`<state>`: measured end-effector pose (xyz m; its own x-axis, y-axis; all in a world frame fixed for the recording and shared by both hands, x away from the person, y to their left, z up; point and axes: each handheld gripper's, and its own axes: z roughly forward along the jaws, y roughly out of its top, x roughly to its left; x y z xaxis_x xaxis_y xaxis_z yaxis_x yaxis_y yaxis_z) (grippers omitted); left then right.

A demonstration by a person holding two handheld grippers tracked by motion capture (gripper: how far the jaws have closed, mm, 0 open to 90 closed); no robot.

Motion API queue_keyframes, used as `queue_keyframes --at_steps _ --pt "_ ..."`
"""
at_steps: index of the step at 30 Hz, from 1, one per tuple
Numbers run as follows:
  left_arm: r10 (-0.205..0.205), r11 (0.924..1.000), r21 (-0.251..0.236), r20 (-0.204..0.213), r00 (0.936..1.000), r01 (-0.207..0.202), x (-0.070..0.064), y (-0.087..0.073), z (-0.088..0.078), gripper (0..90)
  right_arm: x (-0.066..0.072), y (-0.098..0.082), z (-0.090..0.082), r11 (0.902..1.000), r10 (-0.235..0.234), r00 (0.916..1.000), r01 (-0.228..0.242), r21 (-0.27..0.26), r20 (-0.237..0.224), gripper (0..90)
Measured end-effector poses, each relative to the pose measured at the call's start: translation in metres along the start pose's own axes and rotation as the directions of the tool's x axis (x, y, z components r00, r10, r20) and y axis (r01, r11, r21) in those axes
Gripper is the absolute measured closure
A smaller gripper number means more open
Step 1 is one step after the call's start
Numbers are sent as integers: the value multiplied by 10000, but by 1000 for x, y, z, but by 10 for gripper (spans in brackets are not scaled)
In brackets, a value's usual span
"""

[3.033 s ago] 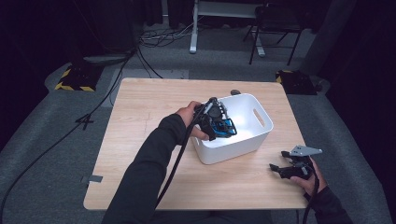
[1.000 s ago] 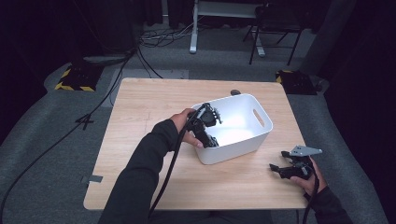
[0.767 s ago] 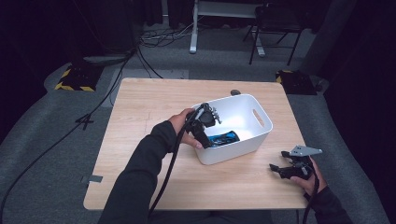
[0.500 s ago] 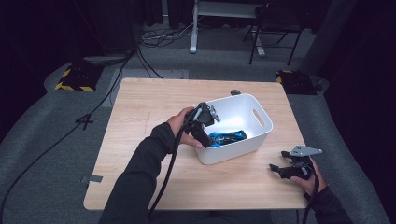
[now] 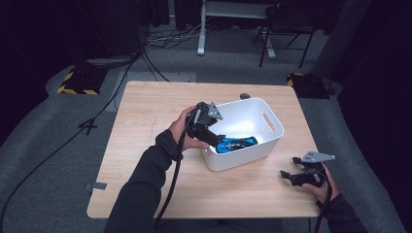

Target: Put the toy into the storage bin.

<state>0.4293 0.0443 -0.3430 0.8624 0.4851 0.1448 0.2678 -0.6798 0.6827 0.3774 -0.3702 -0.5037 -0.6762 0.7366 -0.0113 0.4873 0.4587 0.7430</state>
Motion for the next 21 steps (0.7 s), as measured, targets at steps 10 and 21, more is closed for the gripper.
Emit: queue_keyframes --at_steps 10,21 --pt "-444 9929 -1127 -644 9969 369 1 -9 -13 172 0 0 0 10000 4 10000 -4 1 2 155" --pt "-930 9862 -1508 -1644 9820 681 7 -23 -25 166 0 0 0 10000 4 10000 -4 -2 2 155"
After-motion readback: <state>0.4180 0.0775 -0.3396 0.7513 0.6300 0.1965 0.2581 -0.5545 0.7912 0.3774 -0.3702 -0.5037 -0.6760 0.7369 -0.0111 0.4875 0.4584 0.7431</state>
